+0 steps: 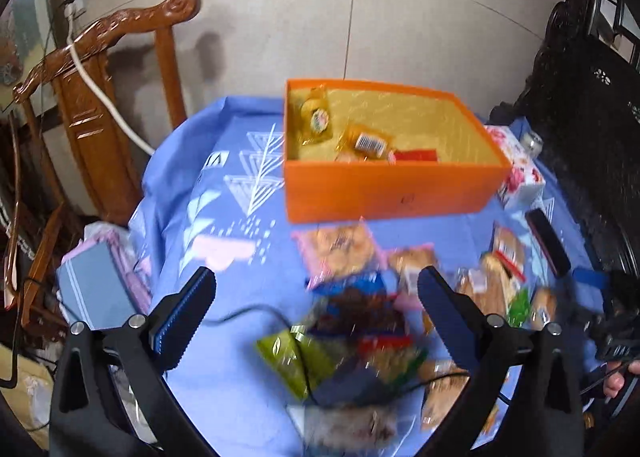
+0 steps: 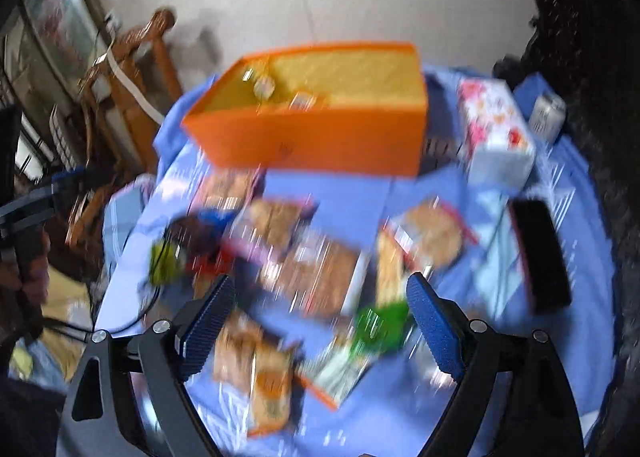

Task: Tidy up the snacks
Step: 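Grasp the rice cracker pack with the right gripper while the left grasps a white bag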

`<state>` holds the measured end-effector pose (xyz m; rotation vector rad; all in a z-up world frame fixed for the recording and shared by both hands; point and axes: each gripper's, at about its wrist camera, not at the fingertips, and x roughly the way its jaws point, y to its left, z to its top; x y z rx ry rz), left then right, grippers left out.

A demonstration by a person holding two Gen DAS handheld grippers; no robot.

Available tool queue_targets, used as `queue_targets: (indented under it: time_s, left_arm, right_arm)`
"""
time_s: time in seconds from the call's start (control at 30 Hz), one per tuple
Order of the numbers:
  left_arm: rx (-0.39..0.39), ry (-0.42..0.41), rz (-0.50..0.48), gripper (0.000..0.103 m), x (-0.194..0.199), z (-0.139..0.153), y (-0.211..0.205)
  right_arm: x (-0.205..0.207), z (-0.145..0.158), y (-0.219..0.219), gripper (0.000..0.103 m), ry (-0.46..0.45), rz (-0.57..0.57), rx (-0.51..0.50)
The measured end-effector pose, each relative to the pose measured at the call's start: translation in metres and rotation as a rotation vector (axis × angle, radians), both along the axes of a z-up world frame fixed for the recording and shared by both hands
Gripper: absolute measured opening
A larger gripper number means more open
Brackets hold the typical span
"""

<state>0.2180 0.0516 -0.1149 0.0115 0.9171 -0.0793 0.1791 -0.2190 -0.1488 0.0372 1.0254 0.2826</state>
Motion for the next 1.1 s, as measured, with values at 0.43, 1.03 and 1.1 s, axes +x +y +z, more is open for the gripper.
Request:
queue_targets:
  time_s: [0.43,1.03,1.1]
  left_arm:
    - [0.010,0.016,0.090,0.099,-0.065,0.005,0.045]
    - [0.112,0.167,-0.084,0.099,-0.103,-0.114,-0.010]
    - [0.092,0.171,-0.096,0.099,-0.097,-0.122,-0.020]
  right_arm:
    - [-0.055,-0.078,0.042,0.074,0.189,0.159,-0.058]
    - [-0.056,-0.086,0.010,0.034,0.236,0.004,-0.042]
    - [-0.057,-0.081,0.007,0.034,0.227,-0.003,-0.039]
